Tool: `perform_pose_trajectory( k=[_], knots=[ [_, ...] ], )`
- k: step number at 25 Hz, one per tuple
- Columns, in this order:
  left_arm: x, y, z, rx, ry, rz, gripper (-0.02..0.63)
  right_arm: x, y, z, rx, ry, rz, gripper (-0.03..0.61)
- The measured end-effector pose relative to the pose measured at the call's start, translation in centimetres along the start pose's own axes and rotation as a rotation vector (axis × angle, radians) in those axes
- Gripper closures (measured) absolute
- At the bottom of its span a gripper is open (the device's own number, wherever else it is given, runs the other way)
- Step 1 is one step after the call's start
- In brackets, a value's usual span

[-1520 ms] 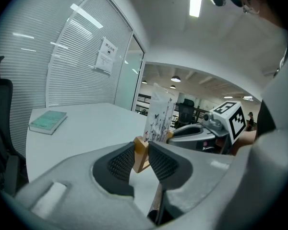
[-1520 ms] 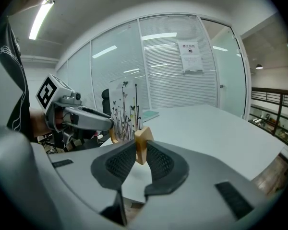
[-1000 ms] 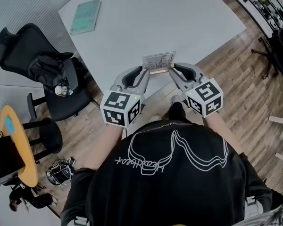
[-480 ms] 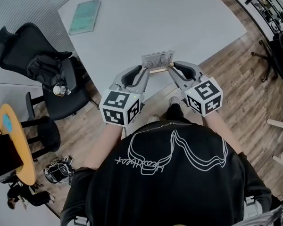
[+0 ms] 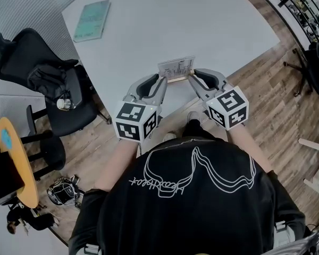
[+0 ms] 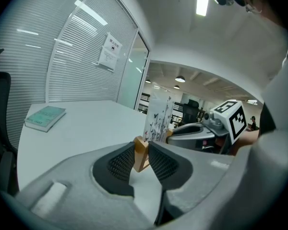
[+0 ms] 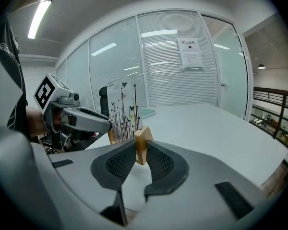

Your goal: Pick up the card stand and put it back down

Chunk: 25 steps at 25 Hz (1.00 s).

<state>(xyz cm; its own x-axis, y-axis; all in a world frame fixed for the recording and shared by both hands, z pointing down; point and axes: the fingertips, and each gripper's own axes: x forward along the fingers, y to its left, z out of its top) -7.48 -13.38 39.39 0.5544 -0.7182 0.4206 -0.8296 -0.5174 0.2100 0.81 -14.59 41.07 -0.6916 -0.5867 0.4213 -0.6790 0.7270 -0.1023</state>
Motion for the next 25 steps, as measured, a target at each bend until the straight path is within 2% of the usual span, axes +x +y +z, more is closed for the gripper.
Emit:
perform_pose_trajectory(
  k=[11, 25],
  knots=[
    [5.5, 2.1, -0.4, -0.043, 0.029, 0.02, 0.517, 3.4, -4.9, -1.2, 0.0, 0.038, 0.012, 0.506],
    [11.8, 4.1, -2.8, -0.084, 0.097, 0.05, 0.517, 7.5, -10.0, -4.8, 0.009, 0.113, 0.042, 0.508]
  ],
)
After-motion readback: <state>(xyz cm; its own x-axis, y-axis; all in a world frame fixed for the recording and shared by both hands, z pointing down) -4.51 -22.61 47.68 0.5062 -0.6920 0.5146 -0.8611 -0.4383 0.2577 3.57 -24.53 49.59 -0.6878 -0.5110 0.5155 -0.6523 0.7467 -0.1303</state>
